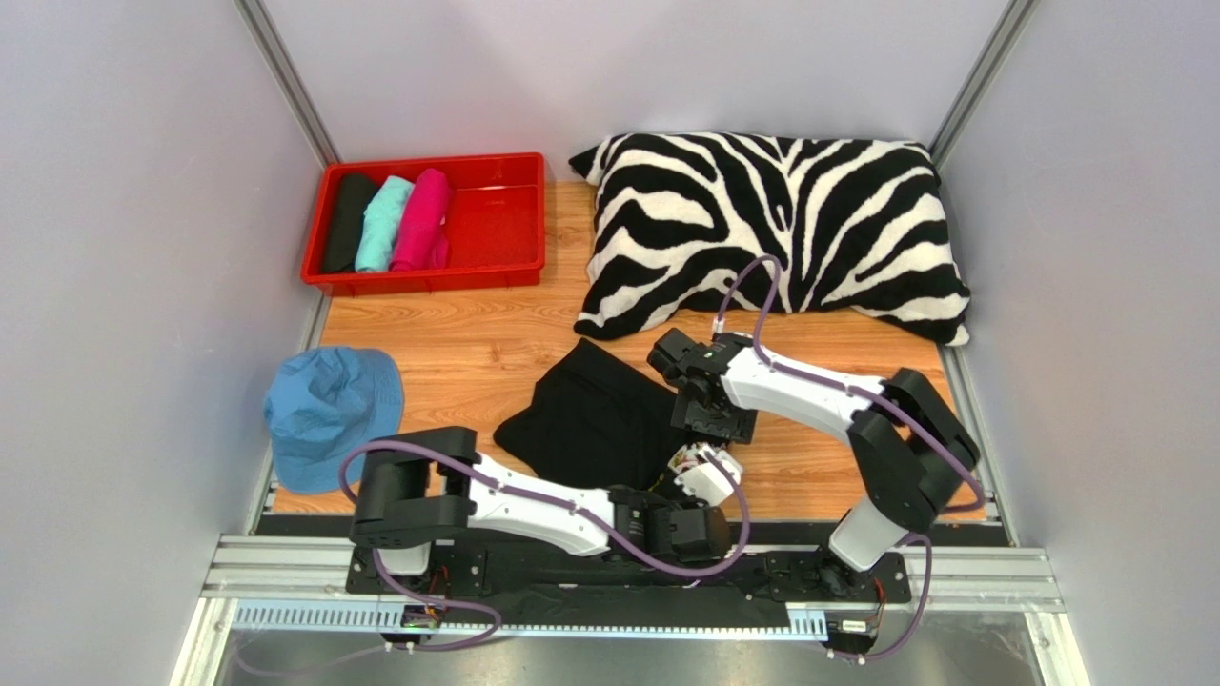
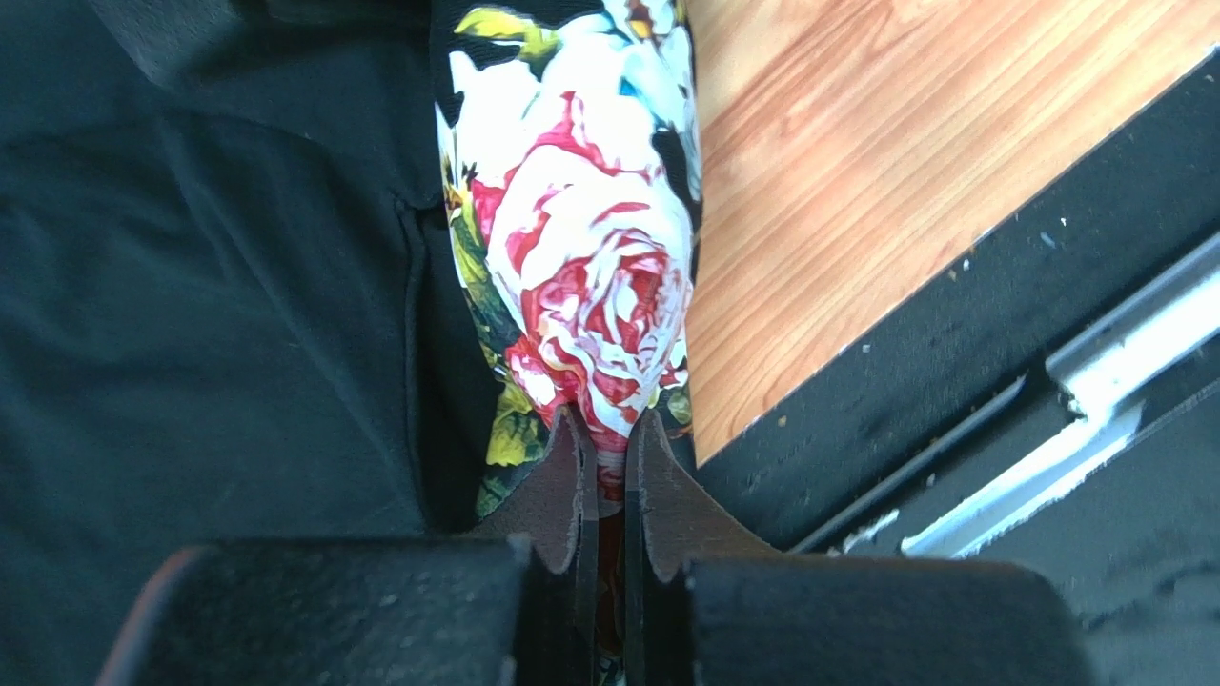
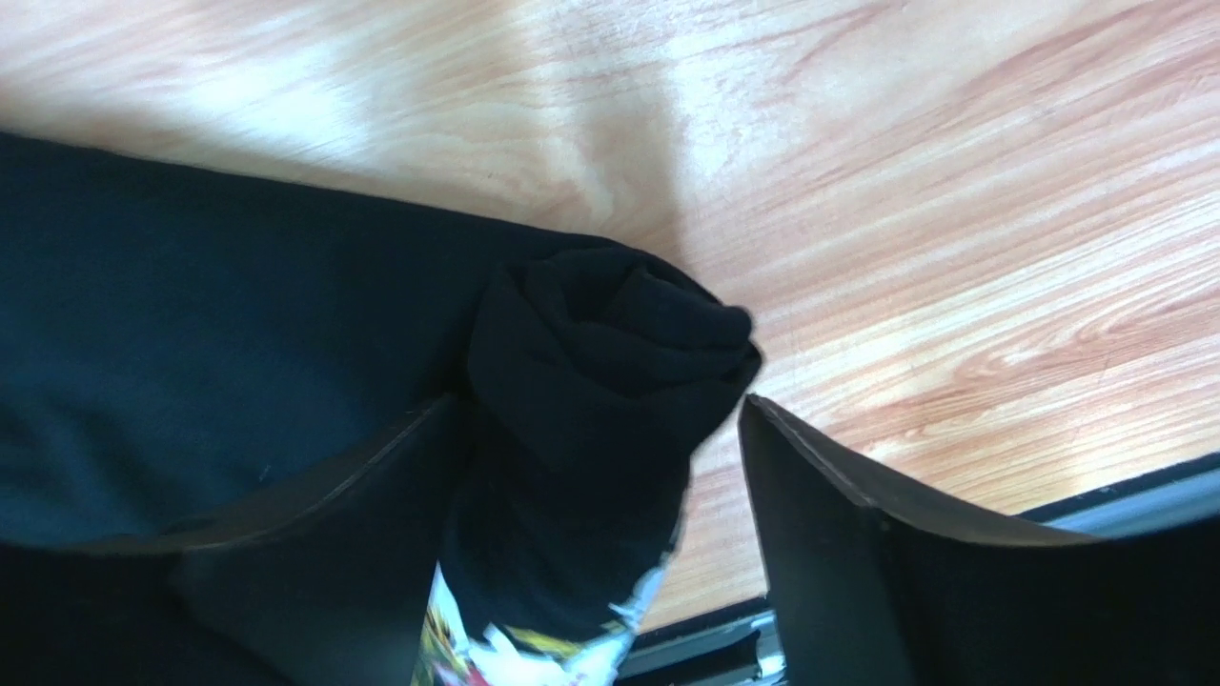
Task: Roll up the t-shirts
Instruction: Roll the T-shirt to the center of the board.
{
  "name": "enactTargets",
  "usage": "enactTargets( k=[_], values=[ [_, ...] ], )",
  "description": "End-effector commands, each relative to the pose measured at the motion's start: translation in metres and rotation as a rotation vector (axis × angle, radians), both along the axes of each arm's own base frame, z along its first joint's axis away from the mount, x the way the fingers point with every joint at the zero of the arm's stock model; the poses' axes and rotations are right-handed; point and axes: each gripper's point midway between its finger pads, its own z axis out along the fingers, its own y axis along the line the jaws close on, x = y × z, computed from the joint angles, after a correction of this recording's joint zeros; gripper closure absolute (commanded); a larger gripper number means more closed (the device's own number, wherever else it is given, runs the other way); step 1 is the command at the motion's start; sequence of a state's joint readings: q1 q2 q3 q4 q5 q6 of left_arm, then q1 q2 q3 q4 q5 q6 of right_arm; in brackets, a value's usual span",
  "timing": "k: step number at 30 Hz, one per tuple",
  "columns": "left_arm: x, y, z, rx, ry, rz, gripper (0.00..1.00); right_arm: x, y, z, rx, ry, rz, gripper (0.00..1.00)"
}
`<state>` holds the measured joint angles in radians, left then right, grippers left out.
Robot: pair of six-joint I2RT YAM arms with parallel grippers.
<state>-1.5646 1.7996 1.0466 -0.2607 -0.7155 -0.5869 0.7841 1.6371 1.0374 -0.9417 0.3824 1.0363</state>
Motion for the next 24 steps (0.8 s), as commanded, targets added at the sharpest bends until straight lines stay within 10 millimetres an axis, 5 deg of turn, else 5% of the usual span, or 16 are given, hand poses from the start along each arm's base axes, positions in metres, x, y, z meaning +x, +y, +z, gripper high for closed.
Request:
enactTargets(
  k=[1,5,10,17,24],
  values=[
    [-0.009,0.002,0.006,-0.171,0.161,-0.025,1.0,0.019,0.01,0.034,0.141,-0.18,-0.008,0.15],
    [-0.003,0.007,0.004,-0.313,0.299,-0.019,1.0,0.028,0.013,0.072,0.258,-0.334,0.0,0.05],
    [-0.007,0.01,0.006,-0.463,0.472,-0.046,1.0,0.025,0.018,0.089,0.403,-0.438,-0.006,0.05],
    [-0.005,0.016,0.008,-0.633,0.672,-0.04,1.0,0.0,0.017,0.062,0.52,-0.456,-0.007,0.08],
    [-0.006,0.02,0.003,-0.676,0.772,-0.036,1.0,-0.002,0.029,0.05,0.537,-0.465,0.001,0.09]
  ],
)
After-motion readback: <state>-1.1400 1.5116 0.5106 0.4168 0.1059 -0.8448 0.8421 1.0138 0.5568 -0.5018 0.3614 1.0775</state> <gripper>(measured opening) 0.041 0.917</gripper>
